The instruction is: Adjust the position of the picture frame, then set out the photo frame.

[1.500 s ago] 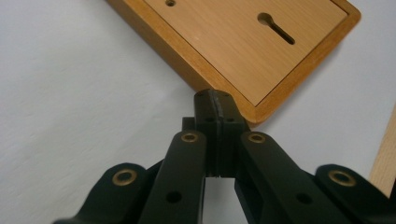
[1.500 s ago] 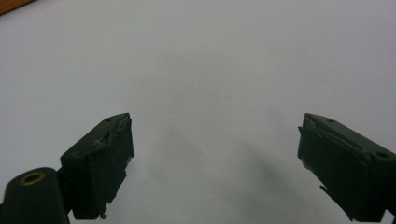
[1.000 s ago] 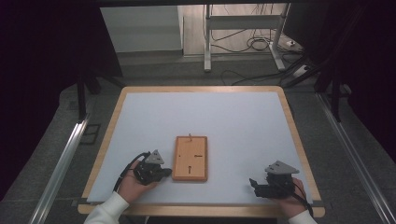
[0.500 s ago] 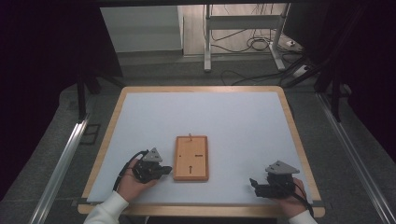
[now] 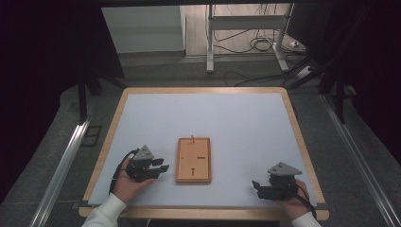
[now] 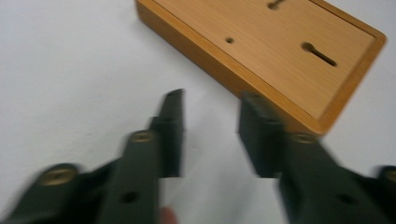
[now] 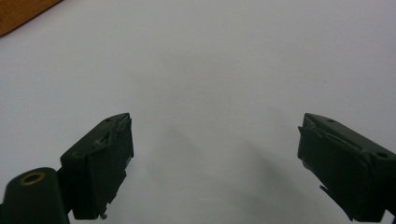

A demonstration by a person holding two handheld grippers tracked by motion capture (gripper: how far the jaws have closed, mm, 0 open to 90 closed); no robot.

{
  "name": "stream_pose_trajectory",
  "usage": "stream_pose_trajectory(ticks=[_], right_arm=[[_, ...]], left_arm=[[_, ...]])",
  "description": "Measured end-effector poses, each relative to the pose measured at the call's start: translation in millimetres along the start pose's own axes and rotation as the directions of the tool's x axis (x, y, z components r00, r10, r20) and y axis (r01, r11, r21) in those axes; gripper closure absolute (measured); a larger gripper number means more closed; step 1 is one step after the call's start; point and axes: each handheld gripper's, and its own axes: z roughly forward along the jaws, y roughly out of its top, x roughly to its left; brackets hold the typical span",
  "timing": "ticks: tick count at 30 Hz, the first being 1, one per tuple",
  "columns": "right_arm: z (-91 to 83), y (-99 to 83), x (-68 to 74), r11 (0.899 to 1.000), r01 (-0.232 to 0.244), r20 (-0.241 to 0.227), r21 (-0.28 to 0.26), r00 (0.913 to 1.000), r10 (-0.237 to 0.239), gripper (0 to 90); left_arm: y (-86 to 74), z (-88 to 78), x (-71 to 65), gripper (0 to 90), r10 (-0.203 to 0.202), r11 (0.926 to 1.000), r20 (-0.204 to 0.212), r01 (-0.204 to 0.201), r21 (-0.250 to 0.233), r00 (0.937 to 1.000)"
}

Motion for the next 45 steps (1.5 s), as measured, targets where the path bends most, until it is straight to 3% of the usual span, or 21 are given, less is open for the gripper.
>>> stream_pose_trajectory(ticks=[3, 7, 16, 28, 32, 38, 45], right_arm=[[0.2, -0.4, -0.1, 1.0, 0.0, -0.004, 0.003, 1.0, 0.0, 10.7], [-0.2, -0.3, -0.2, 1.0, 0.001, -0.003, 0.001, 1.0, -0.001, 10.7], [-1.5, 0.0, 2.4, 1.0, 0.009, 0.002, -0.002, 1.0, -0.009, 10.7], [-3.8, 1.1, 8.4, 0.999, 0.033, -0.015, -0.04, 0.9993, -0.033, 10.9], [-2.2, 2.8, 11.8, 0.998, 0.046, -0.022, -0.04, 0.9987, -0.047, 10.9], [-1.2, 2.5, 12.6, 0.998, 0.052, -0.031, -0.041, 0.9981, -0.054, 10.9], [-2.5, 2.4, 12.5, 0.997, 0.053, -0.033, -0.047, 0.998, -0.054, 11.2]], left_arm=[[0.1, -0.1, 2.4, 37.9, -0.016, 0.9998, -0.024, 0.016, -0.015, 0.9996], [-0.1, -1.6, 4.5, 31.1, -0.024, 0.9993, -0.026, 0.023, -0.03, 0.9994], [3.4, -1.3, 8.6, 29.4, -0.007, 0.9985, 0.002, 0.007, -0.054, 1.0], [33.6, 14.3, 12.0, 28.7, 0.026, 0.9972, 0.041, -0.023, -0.071, 0.9988], [49.7, 23.8, 9.8, 29.5, 0.047, 0.9957, 0.057, -0.042, -0.082, 0.9973], [72.0, 41.1, 5.7, 33.1, 0.081, 0.9925, 0.048, -0.076, -0.096, 0.9956], [84.5, 63.2, 5.3, 39.7, 0.114, 0.9892, 0.052, -0.109, -0.098, 0.9921]])
